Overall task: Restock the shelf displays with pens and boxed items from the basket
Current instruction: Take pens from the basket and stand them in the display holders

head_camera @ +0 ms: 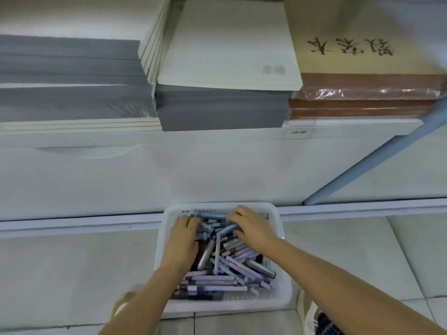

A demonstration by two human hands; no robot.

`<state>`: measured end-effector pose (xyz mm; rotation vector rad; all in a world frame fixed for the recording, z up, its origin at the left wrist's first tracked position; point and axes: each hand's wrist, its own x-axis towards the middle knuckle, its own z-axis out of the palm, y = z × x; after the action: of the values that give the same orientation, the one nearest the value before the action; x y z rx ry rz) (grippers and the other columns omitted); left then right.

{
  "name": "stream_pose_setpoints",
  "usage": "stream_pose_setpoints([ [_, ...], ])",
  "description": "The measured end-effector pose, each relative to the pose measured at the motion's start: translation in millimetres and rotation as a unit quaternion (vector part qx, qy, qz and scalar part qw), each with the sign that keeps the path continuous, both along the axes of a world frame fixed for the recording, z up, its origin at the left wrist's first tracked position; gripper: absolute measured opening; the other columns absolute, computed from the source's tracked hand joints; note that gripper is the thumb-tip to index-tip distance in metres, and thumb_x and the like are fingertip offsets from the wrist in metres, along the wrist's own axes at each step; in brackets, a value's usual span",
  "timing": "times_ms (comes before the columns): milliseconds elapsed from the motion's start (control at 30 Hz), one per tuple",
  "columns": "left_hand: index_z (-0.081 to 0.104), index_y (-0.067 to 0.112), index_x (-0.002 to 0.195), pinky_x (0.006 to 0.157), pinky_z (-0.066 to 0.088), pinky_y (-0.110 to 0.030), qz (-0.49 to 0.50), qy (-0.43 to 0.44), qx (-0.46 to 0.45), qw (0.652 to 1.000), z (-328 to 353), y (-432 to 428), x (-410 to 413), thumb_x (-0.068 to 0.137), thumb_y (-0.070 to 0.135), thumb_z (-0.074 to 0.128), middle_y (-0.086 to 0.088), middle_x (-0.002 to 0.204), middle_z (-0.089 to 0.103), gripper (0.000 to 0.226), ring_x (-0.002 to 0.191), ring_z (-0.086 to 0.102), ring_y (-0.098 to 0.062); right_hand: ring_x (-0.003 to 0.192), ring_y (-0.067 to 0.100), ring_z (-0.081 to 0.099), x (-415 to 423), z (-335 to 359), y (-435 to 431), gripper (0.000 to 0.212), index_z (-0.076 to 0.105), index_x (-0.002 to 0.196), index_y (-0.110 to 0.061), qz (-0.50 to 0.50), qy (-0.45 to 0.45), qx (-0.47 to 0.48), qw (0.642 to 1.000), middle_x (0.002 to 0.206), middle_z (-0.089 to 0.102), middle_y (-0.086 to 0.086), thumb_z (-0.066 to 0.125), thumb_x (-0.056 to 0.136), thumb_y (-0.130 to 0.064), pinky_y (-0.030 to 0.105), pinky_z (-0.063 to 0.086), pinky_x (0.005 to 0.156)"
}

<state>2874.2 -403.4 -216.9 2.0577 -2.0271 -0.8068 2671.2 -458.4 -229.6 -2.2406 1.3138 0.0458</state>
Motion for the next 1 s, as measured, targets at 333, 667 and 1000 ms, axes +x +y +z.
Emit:
stream_pose_setpoints([
  [333, 0.056, 0.002, 0.123, 0.100, 0.040, -0.040, -0.048, -0.028, -0.020, 0.998, -18, -1, 0, 0.096, 0.008, 0.055, -0.017, 0.127, 0.054, 0.028, 0.119, 0.048, -0.036, 0.095, 0.019, 0.057, -22, -5, -4, 0.027, 0.064, 0.114, -0.013, -0.062, -0.092, 0.051, 0.992, 0.109, 0.056, 0.003, 0.064, 0.092, -0.028, 0.031, 0.045, 0.083],
  [667, 0.052, 0.005, 0.090, 0.047, 0.050, -0.026, 0.351, 0.429, 0.033, 0.831, 25, 8, -6, 0.102, 0.014, 0.047, -0.012, 0.064, 0.053, 0.015, 0.050, 0.051, -0.018, 0.078, 0.016, 0.060, 25, 34, 14, 0.021, 0.059, 0.107, -0.020, -0.166, -0.275, 0.127, 0.938, 0.100, 0.063, 0.004, 0.068, 0.090, -0.028, 0.018, 0.047, 0.068],
  [1000, 0.064, 0.011, 0.065, 0.035, 0.035, -0.019, 0.448, 0.477, 0.056, 0.754, 20, 32, 18, 0.082, 0.022, 0.076, -0.005, 0.047, 0.054, 0.024, 0.037, 0.043, -0.011, 0.073, 0.000, 0.062, 72, 36, 42, 0.012, 0.066, 0.101, -0.018, -0.090, -0.299, 0.204, 0.928, 0.097, 0.068, -0.004, 0.068, 0.090, -0.023, 0.013, 0.049, 0.068],
])
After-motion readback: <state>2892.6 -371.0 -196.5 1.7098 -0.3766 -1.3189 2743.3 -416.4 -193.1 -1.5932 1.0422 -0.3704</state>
